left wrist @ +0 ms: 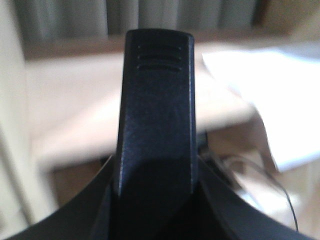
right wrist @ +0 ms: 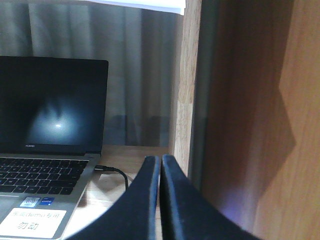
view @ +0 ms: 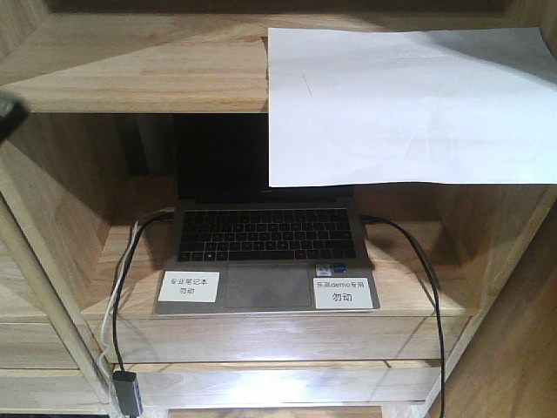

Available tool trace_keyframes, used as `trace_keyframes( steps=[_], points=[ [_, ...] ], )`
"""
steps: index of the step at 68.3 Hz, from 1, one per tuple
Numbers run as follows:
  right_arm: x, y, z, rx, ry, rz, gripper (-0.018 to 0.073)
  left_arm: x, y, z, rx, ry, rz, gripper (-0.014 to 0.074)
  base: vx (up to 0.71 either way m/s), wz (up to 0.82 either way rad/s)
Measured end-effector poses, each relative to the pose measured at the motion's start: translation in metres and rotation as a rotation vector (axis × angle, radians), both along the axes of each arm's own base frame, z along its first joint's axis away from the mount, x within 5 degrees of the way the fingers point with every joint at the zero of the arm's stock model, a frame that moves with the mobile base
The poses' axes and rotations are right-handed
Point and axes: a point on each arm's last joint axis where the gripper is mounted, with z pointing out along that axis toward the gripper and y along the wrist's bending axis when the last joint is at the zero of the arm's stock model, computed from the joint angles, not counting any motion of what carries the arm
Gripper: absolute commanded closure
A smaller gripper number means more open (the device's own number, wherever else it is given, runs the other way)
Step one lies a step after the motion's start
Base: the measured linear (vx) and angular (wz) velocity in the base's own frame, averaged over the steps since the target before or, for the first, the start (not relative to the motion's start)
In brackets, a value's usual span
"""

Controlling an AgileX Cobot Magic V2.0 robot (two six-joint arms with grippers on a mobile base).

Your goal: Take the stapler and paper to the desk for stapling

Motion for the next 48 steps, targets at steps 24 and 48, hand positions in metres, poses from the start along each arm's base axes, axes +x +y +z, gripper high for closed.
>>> trace_keyframes(
  steps=[24, 48],
  points=[
    [0.0, 0.0, 0.0, 0.0, 0.0, 0.0, 0.0568, -0.044, 0.016, -0.077, 0.024, 0.1, -0.031, 0.0603, 0.0, 0.0],
    [0.0, 0.0, 0.0, 0.0, 0.0, 0.0, 0.0568, -0.062, 0.021, -0.121, 0.031, 0.108, -0.059, 0.0603, 0.0, 0.0]
  ],
)
